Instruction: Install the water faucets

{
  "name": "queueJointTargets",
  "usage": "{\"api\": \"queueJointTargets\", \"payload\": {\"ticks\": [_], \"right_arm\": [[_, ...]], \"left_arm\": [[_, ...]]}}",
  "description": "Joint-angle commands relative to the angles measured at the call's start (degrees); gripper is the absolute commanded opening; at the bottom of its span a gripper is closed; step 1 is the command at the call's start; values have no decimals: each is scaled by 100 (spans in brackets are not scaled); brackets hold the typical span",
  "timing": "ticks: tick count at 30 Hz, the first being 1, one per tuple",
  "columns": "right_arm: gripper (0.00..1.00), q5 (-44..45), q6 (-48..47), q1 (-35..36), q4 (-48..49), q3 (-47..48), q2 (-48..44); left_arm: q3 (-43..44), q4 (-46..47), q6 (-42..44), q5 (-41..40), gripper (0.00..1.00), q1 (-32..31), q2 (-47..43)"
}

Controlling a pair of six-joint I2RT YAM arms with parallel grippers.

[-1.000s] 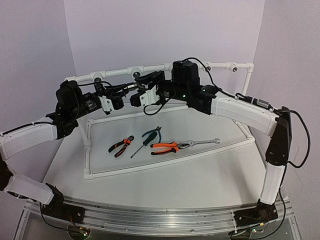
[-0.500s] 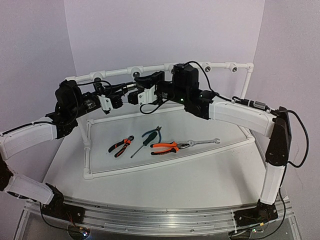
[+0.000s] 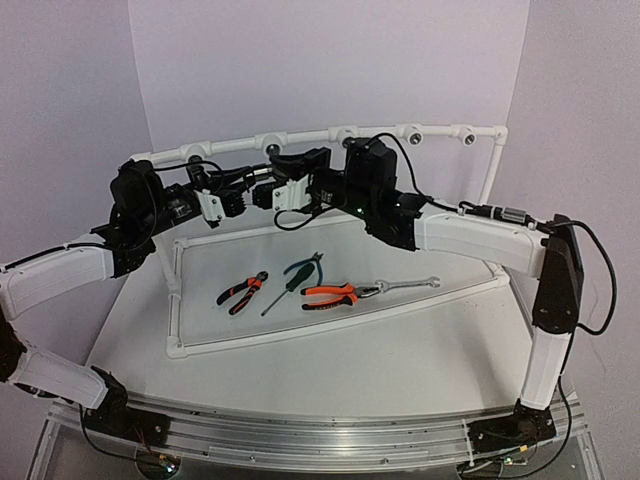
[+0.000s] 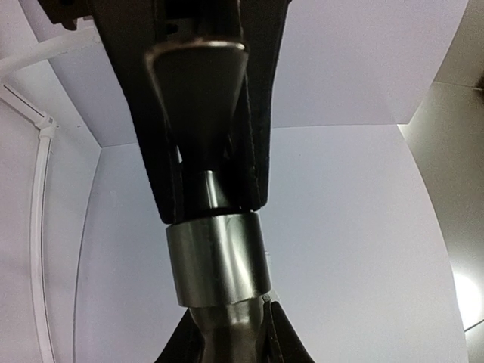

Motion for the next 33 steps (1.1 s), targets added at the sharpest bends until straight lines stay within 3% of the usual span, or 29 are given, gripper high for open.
{"api": "queueJointTargets", "payload": {"ticks": [1, 8, 11, 16, 23, 33], "right_arm": [[0, 899, 1127, 223, 549, -369, 119], [0, 1721, 1796, 514, 1755, -370, 498], [0, 2008, 2007, 593, 2270, -349, 667], [0, 1931, 1979, 635, 2322, -381, 742], [0, 2296, 2219, 679, 2518, -440, 713], [0, 2910, 2874, 799, 2870, -121, 1076]], "left_arm": [[374, 429, -133, -155, 3, -17, -59], [370, 541, -157, -199, 17, -17, -128], [348, 542, -163, -239, 19, -14, -167], [364, 420, -147, -230, 20, -17, -188], [308, 246, -108, -333, 65, -11, -286], [172, 48, -185, -652, 93, -9, -531]]}}
